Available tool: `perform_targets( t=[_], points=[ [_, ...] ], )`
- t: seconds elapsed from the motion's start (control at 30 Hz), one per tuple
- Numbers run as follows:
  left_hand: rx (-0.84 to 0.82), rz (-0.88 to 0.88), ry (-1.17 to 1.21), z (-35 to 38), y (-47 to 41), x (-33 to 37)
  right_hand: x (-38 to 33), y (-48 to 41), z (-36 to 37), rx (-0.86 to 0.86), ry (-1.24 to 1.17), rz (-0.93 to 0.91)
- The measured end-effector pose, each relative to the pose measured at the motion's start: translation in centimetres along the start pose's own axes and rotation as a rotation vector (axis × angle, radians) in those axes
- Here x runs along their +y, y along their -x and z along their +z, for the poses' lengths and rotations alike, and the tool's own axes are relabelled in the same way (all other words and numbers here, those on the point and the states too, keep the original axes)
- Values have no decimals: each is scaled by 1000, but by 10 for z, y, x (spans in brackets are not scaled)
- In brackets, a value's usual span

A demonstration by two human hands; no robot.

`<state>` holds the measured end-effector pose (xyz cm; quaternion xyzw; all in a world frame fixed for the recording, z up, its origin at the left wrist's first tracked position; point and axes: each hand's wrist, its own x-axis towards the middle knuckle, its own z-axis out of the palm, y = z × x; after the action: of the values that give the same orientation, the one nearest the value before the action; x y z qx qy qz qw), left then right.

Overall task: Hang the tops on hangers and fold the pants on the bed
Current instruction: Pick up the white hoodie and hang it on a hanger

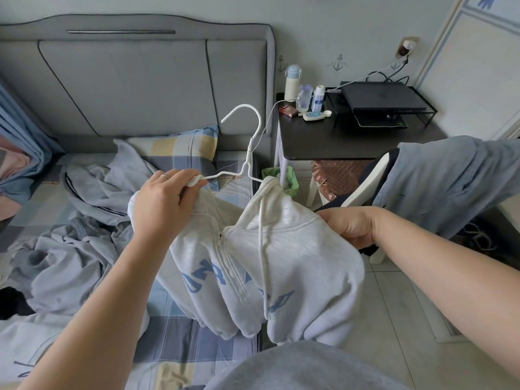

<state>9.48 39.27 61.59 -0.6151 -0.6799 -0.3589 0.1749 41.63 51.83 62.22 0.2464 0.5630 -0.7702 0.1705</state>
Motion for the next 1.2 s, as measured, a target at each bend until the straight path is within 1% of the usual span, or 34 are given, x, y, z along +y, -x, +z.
perform_targets(
  t=[0.2,0.23,0.3,0.37,0.43,0.53,0.63,0.8,0.9,0.93,0.97,1.0,1.07,1.1,1.13,1.2],
  points=[
    [-9,0,15,1,5,5,5,-2,0,14,-27,-25],
    [-4,-8,28,0,6,4,6,-1,-1,48,-52,-31],
    [2,-33,43,-1,9,1,8,0,-3,176,-147,-23],
    [-5,-51,35,-1,12,-1,11,0,-6,223,-292,-13],
    [-14,-46,18,0,13,-1,12,0,-5,221,-310,-1],
    [-11,-29,17,2,13,1,12,0,-1,140,-279,10],
    [-14,-27,41,3,11,3,9,1,3,101,-298,-12],
    [-35,-32,54,3,11,8,3,-4,4,204,-391,-100],
    [-53,-29,43,0,11,11,2,-7,2,320,-407,-143],
    [-59,-17,32,-2,12,13,0,-7,1,397,-385,-151],
    [-72,-3,32,-4,12,15,-3,-6,-1,515,-317,-166],
    [-101,9,46,-6,12,15,-7,-5,-2,656,-178,-197],
    [-201,2,100,-10,12,12,-16,1,-4,965,324,-259],
    [-263,-19,125,-11,12,10,-20,2,-5,1091,559,-296],
    [-326,-46,141,-11,11,8,-24,3,-4,1172,687,-337],
    [-453,-87,87,-11,9,10,-33,5,-1,1304,732,-458]
  ],
)
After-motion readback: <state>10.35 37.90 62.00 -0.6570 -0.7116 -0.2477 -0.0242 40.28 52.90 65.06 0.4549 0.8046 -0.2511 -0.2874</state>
